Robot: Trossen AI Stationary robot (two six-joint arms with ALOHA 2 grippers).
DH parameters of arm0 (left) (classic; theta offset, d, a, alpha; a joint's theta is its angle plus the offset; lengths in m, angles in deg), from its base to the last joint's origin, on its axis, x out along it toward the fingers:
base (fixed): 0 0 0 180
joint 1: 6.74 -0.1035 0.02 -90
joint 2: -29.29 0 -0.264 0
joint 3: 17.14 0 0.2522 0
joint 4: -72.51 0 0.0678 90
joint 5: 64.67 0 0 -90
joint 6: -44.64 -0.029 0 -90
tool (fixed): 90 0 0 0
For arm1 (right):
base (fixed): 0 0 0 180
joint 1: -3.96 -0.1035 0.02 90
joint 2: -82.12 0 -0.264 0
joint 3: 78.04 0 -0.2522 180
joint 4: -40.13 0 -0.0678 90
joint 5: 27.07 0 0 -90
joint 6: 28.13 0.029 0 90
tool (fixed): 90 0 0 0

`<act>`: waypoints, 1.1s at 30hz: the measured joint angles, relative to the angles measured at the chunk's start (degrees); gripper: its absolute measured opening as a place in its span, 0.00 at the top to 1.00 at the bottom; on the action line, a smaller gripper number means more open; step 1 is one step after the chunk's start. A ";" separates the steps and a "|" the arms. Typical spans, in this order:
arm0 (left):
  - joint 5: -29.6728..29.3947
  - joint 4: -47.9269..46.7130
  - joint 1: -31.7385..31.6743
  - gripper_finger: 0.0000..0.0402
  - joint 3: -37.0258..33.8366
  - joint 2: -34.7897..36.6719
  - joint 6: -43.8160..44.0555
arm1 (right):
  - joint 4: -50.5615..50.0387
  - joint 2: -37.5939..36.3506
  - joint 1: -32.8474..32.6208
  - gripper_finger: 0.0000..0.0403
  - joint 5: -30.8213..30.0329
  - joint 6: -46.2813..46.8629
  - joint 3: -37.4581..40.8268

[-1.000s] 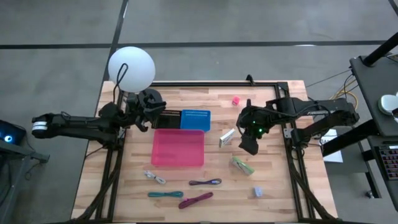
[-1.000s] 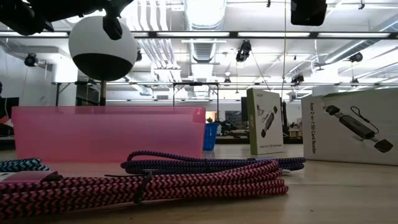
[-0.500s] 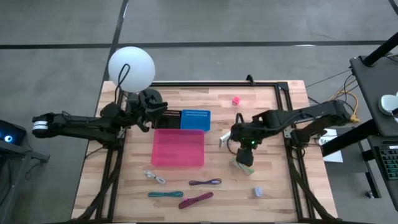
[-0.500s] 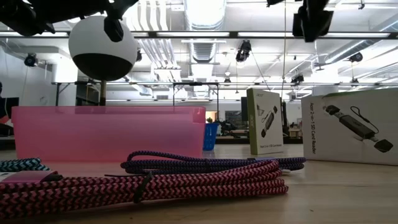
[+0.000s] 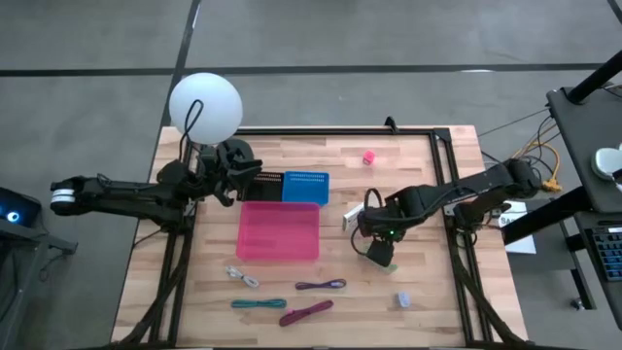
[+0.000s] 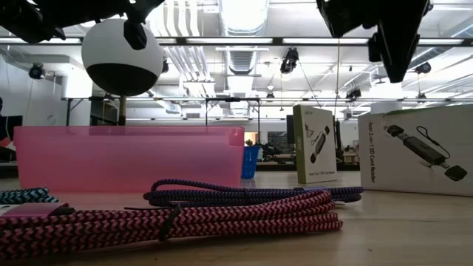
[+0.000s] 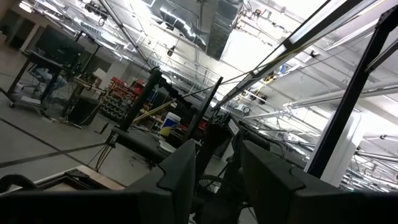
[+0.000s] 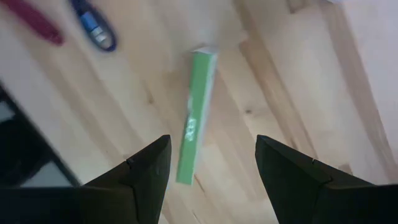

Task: Pick and place items into bin
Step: Put the bottom card reader box into the black bin

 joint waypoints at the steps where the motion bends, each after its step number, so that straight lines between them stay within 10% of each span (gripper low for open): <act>1: 0.00 -0.07 0.00 0.72 0.00 -0.01 0.00 | 0.06 -0.03 0.00 0.46 -0.29 1.40 0.41; 33: 0.00 -0.42 0.07 0.72 -0.02 -0.03 -0.09 | 15.45 0.41 -3.15 0.46 3.61 6.11 11.77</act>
